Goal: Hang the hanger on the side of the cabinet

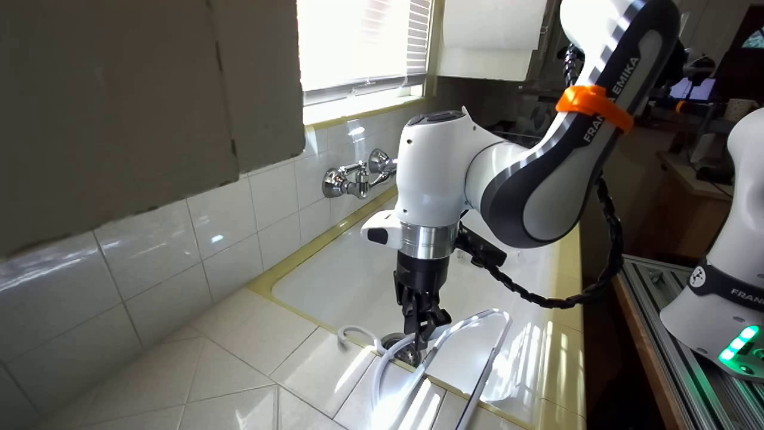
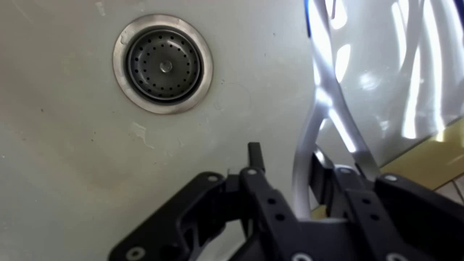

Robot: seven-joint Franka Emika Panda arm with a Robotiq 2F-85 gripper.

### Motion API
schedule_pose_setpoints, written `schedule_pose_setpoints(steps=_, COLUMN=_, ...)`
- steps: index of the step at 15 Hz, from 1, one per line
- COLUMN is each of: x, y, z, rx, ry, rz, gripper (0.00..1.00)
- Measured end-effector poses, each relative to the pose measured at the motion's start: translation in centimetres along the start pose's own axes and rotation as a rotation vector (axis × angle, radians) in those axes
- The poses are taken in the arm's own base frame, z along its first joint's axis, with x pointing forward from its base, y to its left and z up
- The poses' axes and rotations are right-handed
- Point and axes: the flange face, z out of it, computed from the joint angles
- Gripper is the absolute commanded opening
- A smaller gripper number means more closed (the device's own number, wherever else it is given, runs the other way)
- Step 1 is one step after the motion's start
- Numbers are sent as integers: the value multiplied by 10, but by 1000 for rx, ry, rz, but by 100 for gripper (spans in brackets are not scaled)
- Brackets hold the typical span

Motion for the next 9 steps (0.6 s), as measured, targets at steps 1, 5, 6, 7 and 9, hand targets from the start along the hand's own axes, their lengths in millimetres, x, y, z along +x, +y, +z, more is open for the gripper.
schedule_pose_setpoints(steps=1, x=0, y=-1, z=1, rx=2, ry=-2, rz=-1, gripper=1)
schedule_pose_setpoints(steps=5, x=0, y=-2, z=3, rx=5, ry=-4, rz=-1, gripper=3)
schedule_pose_setpoints(steps=6, x=1, y=-2, z=3, rx=6, ry=-3, rz=-1, gripper=3)
schedule_pose_setpoints(steps=7, x=1, y=-3, z=2, rx=7, ry=-1, rz=-1, gripper=3)
schedule_pose_setpoints(steps=9, x=3, y=-4, z=-1, rx=7, ry=6, rz=-2, gripper=3)
